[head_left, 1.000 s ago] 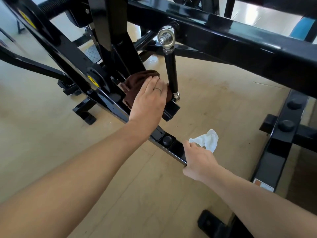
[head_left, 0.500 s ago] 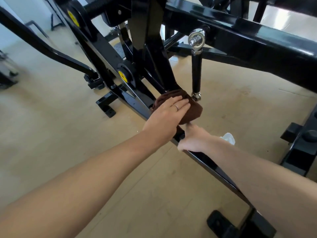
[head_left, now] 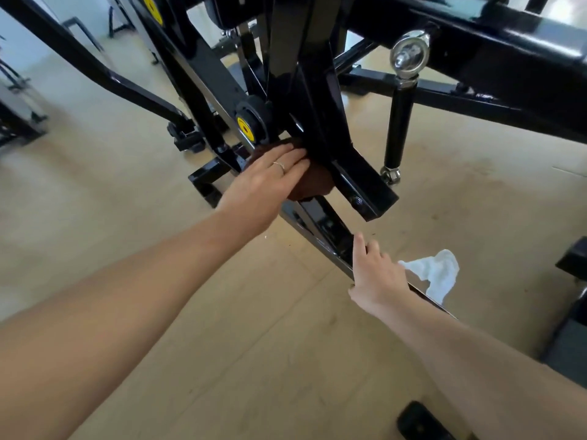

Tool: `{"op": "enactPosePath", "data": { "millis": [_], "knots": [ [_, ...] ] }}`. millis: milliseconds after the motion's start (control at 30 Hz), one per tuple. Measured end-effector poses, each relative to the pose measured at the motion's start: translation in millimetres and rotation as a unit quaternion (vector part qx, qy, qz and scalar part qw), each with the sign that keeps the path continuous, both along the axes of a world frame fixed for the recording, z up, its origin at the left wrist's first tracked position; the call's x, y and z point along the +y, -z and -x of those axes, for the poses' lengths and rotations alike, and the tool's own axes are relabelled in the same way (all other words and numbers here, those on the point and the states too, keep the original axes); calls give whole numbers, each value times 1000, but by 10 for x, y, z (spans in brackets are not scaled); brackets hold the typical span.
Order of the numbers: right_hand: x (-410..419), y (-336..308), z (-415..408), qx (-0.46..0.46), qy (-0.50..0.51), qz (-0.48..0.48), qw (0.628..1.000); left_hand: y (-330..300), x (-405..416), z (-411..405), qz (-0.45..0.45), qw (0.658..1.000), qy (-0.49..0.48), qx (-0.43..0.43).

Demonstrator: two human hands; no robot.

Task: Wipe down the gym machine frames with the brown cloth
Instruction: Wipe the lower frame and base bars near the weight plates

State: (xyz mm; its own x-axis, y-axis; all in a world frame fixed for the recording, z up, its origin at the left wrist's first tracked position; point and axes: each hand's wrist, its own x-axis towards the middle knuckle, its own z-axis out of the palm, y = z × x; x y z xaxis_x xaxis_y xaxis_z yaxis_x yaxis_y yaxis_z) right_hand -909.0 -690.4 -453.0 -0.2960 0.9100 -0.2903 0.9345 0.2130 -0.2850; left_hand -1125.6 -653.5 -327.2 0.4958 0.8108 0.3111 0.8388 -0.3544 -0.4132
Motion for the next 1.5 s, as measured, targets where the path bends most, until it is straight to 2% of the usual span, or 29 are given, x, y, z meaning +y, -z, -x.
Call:
{"op": "enactPosePath", "data": {
  "millis": [67,133,267,367,433,533,600,700,767,900,1000,1100,1167,1233,1300,1333,1400,1433,1500],
  "knots": [
    [4,94,-29,24,5,-34,999,184,98,-159,-1,999,-14,-31],
    [23,141,-93,70,21,-36,997,412,58,-305,14,999,-19,-27],
    [-6,172,-124,102,102,-33,989,843,-263,-512,105,989,93,48],
    [-11,151,-110,97,138,-26,985,784,-232,-443,124,978,142,88],
    [-1,116,-114,92,140,-17,986,597,-107,-282,101,978,150,103],
    [-33,65,-69,85,150,-8,985,246,117,105,19,996,78,42],
    [-22,26,-21,62,159,14,985,132,203,299,4,998,61,31],
    [47,-226,13,13,142,114,983,157,163,228,0,999,43,18],
    [94,-467,72,-20,98,140,985,244,85,67,23,999,36,31],
    [183,-908,465,-61,-23,39,997,61,-32,36,101,986,94,95],
    [319,-1131,771,-20,-22,11,999,-439,-76,337,46,989,116,85],
    [463,-1266,894,46,-10,12,999,-887,-140,646,-13,995,97,10],
    [562,-1349,984,79,-5,12,997,-1127,-99,748,-45,992,36,-114],
    [636,-1380,1058,103,13,14,994,-1300,90,761,-75,959,-19,-272],
    [644,-1359,1099,93,16,7,996,-1342,335,718,-30,908,-82,-409],
    [641,-1330,1115,78,11,4,997,-1282,430,675,21,893,-111,-435],
    [651,-1303,1150,66,17,18,997,-1028,507,568,121,888,-121,-427],
    [684,-1329,1164,79,33,42,995,-916,500,539,143,889,-114,-419],
    [781,-1446,1185,151,74,101,980,-838,499,590,130,902,-99,-399]
  ]
}}
